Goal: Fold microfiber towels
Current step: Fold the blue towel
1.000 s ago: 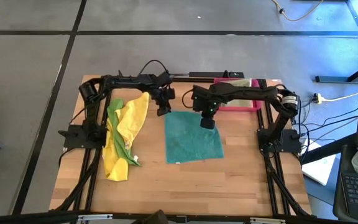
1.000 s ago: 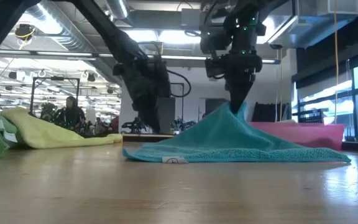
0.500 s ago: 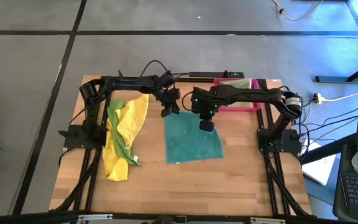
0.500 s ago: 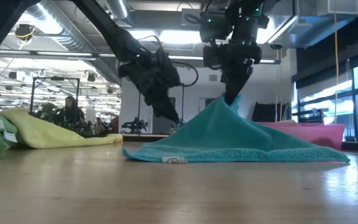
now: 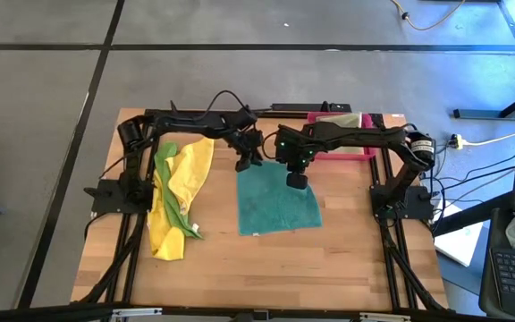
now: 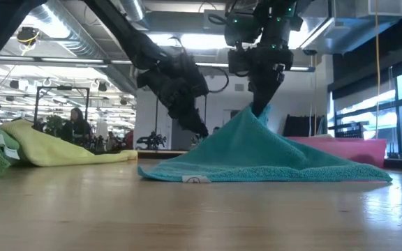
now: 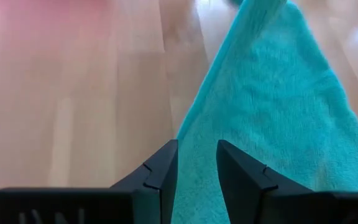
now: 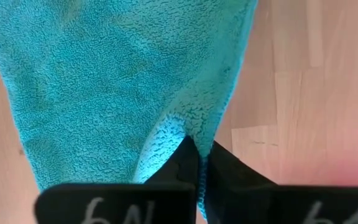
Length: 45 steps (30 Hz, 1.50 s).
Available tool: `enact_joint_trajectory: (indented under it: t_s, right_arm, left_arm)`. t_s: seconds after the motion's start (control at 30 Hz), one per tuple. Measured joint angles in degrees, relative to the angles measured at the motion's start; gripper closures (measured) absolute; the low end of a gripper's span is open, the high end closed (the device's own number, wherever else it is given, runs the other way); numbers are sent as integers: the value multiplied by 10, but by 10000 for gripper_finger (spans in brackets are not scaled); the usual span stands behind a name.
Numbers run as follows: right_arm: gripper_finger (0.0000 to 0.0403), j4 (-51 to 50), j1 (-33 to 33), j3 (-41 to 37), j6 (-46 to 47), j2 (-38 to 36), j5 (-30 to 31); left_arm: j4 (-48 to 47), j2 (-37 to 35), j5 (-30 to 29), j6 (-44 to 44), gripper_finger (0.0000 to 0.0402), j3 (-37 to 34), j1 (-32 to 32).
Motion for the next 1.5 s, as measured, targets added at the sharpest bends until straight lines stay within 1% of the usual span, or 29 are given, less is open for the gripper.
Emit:
enact_joint_trajectory:
  t_s: [0.1, 0.27, 0.4, 0.5, 0.63, 0.73, 0.87, 1.0, 1.13, 1.23, 1.3, 1.43, 1.5]
  right_arm:
    - [399, 0, 2, 0, 0, 0, -4]
    - [396, -7, 7, 0, 0, -5, -5]
    - [399, -8, 9, 0, -2, -9, -5]
    - [396, -7, 9, 0, -2, -12, -5]
    - [397, -4, 9, 0, -2, -12, -5]
    - [399, -4, 9, 0, -2, -12, -5]
    - [395, 2, 9, 0, -2, -12, -5]
    - [398, 4, 9, 0, -1, -12, -5]
    - [398, 4, 10, 0, 1, -12, -6]
    - [395, 4, 10, 0, 12, -12, -7]
    - [395, 4, 10, 0, 16, -12, -8]
    - [399, 4, 10, 0, 17, -12, -31]
    - [398, 4, 12, 0, 20, -12, -31]
  left_arm:
    - [-8, 15, -13, -13, 298, 0, -1]
    - [-6, 19, -86, -25, 298, 0, -2]
    - [-10, 19, -89, -24, 298, 0, 7]
    - [-3, 19, -79, -24, 298, 0, 15]
    - [32, 16, -13, -29, 298, 3, 24]
    - [39, 16, 41, -20, 298, 18, 23]
    - [39, 19, 75, 5, 298, 28, 9]
    - [45, 31, 57, 2, 298, 29, -3]
    - [43, 43, -3, -7, 298, 28, -5]
    - [55, 43, -32, -10, 298, 29, -4]
    - [60, 43, -29, -16, 298, 32, -2]
    - [82, 43, -14, -25, 298, 52, 0]
    - [103, 43, 5, -29, 298, 56, 0]
